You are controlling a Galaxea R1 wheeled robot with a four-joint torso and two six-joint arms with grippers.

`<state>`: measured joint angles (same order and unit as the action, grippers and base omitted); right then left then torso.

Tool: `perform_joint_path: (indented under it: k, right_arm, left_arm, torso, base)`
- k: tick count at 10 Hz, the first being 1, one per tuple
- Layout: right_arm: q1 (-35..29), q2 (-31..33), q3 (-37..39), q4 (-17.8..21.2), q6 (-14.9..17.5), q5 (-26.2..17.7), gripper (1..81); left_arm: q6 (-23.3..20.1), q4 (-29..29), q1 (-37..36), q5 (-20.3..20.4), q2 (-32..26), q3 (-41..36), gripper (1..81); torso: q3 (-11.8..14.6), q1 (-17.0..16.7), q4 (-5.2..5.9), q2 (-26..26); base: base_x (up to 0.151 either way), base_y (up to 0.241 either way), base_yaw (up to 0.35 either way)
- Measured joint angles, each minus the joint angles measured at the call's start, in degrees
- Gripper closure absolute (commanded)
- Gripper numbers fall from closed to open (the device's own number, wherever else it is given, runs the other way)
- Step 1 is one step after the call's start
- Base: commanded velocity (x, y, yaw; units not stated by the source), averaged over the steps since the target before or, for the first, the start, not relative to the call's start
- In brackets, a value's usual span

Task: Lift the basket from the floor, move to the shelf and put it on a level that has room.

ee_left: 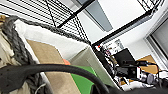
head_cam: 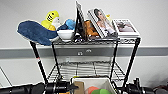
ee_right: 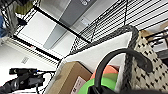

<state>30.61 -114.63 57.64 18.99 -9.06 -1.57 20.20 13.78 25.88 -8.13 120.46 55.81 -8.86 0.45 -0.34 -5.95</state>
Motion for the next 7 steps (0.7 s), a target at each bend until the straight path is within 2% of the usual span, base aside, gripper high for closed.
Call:
perform_joint_path:
  k: [4,7]
  right_arm:
    - [-4.88,3.00,-3.69,2.43,-0.04,-0.77,81.1]
    - [-8.57,3.63,-5.38,4.51,-0.06,-2.56,81.1]
  left_arm:
    - [2.34,0.55,-4.58,-0.11,-1.66,-3.80,81.1]
    - [4.52,0.66,-8.50,-1.68,-3.04,-5.25,81.1]
  torso:
    - [0.00,0.00,0.00,0.00]
    - [0.00,0.00,0.00,0.00]
  base:
    - [0.000,0.000,0.000]
    - [0.000,0.000,0.000]
